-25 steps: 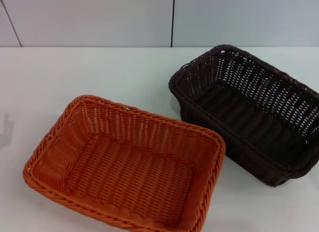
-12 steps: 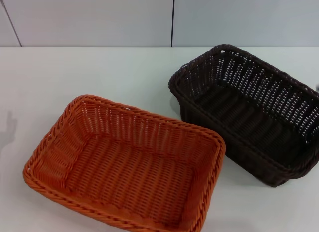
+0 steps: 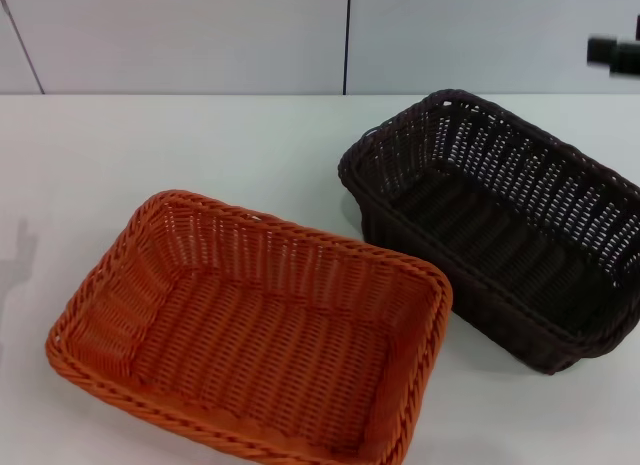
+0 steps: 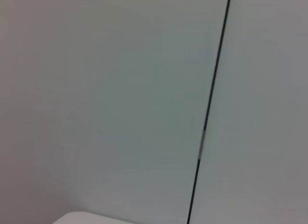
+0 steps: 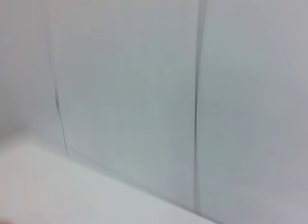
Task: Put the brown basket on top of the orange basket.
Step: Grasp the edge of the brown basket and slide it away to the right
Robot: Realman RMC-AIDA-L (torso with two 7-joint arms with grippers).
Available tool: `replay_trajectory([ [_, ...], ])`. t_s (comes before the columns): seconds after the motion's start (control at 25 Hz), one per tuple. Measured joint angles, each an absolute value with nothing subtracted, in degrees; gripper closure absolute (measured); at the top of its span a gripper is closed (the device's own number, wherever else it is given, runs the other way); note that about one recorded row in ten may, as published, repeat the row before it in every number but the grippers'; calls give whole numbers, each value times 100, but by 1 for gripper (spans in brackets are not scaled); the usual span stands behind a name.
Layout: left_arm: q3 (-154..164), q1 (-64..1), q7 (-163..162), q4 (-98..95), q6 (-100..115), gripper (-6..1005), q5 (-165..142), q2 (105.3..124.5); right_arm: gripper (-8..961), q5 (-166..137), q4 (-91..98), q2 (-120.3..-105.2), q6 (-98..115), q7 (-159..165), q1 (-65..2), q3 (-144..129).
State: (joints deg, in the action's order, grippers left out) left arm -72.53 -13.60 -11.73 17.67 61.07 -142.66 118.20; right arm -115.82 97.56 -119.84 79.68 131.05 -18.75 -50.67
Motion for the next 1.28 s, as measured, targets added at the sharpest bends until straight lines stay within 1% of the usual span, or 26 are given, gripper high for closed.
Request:
replay_trajectory([
  [0.12,-7238,-1379,-1151,1759,6091,277,-14269,11811,206,-10461,9285,-11985,7109,13308,-1377,-5634],
  [0.28,-7220,-1397,-1138,1712,6067,277,-14297,11804,206,-8239,8267,-11986,5989,12998,-768,-6481],
  [0.4,-7215,-1398,-1137,1674,6057,277,-14301,11796,206,-6153,7524,-11988,5466,11999,-389,-7269],
  [0.52,-7215,-1398,-1130,1558,6046,277,-14301,11774,206,-3577,6746,-11978,5526,10449,-227,-8029],
  [0.68,-7215,-1369,-1127,1537,6038,277,-14304,11760,206,-766,5750,-11973,6452,8881,-294,-8821],
  [0.84,-7233,-1401,-1126,1491,5919,277,-14401,11744,206,1408,4760,-11930,7592,8113,-761,-9699],
  [1.04,-7275,-1456,-1124,1497,5681,277,-14579,11724,207,2547,4240,-11923,8006,8161,-1072,-10285],
  [1.28,-7277,-1568,-1032,1470,5394,277,-14583,11684,207,2838,4045,-11885,8049,8672,-1145,-10381],
])
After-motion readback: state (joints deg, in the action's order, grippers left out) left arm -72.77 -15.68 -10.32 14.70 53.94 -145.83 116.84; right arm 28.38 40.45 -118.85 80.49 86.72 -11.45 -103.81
